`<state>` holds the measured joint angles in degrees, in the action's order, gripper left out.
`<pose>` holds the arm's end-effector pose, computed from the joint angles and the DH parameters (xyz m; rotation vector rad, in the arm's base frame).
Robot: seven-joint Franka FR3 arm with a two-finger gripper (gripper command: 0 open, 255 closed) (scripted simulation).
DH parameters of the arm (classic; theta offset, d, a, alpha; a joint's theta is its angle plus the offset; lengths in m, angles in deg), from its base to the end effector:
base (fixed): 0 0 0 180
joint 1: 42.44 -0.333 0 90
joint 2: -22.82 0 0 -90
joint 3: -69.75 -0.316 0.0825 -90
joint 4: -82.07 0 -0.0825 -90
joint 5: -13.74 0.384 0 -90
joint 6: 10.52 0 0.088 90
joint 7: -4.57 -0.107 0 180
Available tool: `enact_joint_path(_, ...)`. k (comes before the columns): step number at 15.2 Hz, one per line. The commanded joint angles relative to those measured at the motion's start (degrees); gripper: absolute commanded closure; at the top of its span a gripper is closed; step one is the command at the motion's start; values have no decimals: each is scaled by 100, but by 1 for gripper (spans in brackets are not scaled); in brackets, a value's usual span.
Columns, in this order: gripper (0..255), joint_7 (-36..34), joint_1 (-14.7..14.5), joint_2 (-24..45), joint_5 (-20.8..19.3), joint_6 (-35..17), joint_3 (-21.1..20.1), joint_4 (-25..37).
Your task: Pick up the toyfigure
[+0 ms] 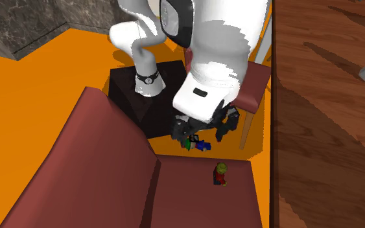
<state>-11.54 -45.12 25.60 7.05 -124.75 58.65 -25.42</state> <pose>0.5671 0.1301 0.4892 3.0609 0.0046 0.1429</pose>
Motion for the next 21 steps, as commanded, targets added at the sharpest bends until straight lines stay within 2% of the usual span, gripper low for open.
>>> enact_joint_path(1,0,-127,-72,452,-86,-37,-56,410)
enact_joint_path(5,0,-280,-232,1369,-258,52,-103,1413)
enact_joint_path(15,0,-360,-241,1533,-327,-470,-78,1049)
enact_joint_path(16,255,-365,-242,1529,-327,-478,-79,1036)
enact_joint_path(21,255,-364,-241,1524,-326,-477,-80,1032)
